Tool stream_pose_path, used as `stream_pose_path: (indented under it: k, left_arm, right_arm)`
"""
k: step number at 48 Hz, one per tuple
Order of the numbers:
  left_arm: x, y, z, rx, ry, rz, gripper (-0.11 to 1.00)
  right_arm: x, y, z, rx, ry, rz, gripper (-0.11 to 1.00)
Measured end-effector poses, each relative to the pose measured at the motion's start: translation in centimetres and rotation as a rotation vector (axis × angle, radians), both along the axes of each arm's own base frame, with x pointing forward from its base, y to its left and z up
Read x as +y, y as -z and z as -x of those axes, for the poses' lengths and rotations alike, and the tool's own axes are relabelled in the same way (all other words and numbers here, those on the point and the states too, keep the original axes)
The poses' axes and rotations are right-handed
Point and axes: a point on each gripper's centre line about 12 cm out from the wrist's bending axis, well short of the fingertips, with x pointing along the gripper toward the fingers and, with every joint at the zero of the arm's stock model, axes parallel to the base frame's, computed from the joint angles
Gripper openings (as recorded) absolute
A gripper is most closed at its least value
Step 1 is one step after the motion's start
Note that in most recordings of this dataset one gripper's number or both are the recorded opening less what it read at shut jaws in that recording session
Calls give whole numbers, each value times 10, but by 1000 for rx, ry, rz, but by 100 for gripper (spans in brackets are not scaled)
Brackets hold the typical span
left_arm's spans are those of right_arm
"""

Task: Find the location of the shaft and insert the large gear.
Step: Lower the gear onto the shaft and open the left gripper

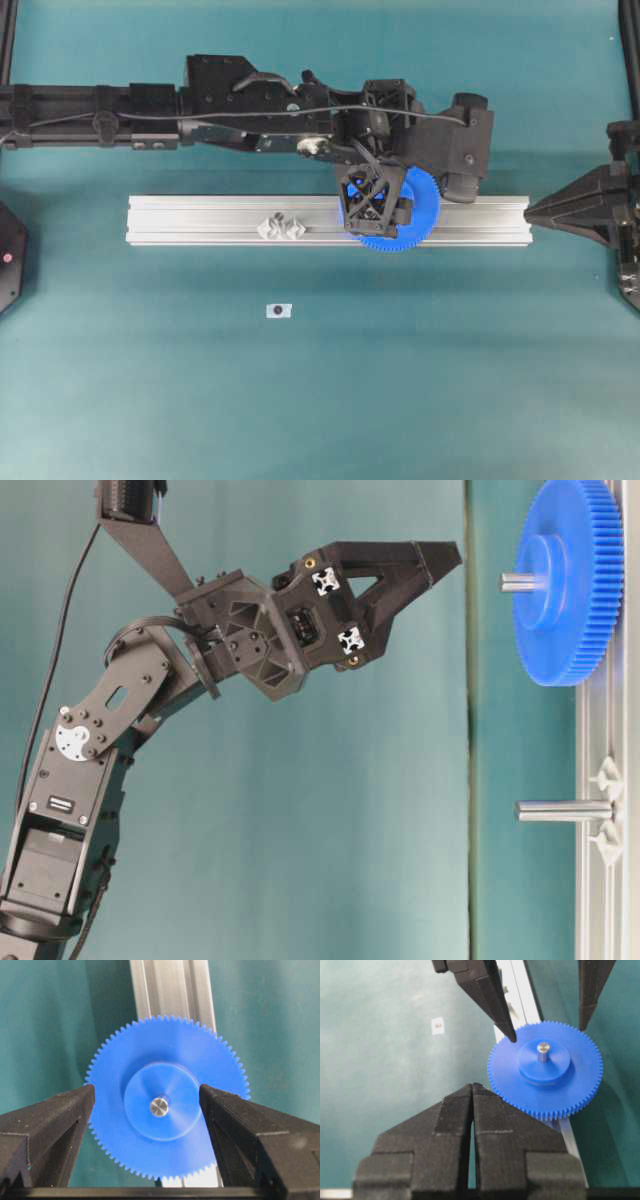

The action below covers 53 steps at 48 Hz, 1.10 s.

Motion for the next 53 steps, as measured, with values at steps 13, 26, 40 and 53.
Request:
stream_pose_path:
  k: [13, 26, 40, 53]
  left_arm:
    - [1, 0, 0, 2, -3, -1, 87]
    - [0, 6, 6, 57, -23, 22, 87]
    - [-1, -3, 14, 46, -55, 47, 87]
    - [-4, -22, 36, 18, -73, 60, 87]
  right_arm:
    - [0, 0, 0, -3, 0, 0, 2]
    - [0, 0, 0, -2, -2, 0, 2]
    - [1, -2, 7, 14, -3, -1, 2]
    - [0, -3, 14, 21, 1, -1, 2]
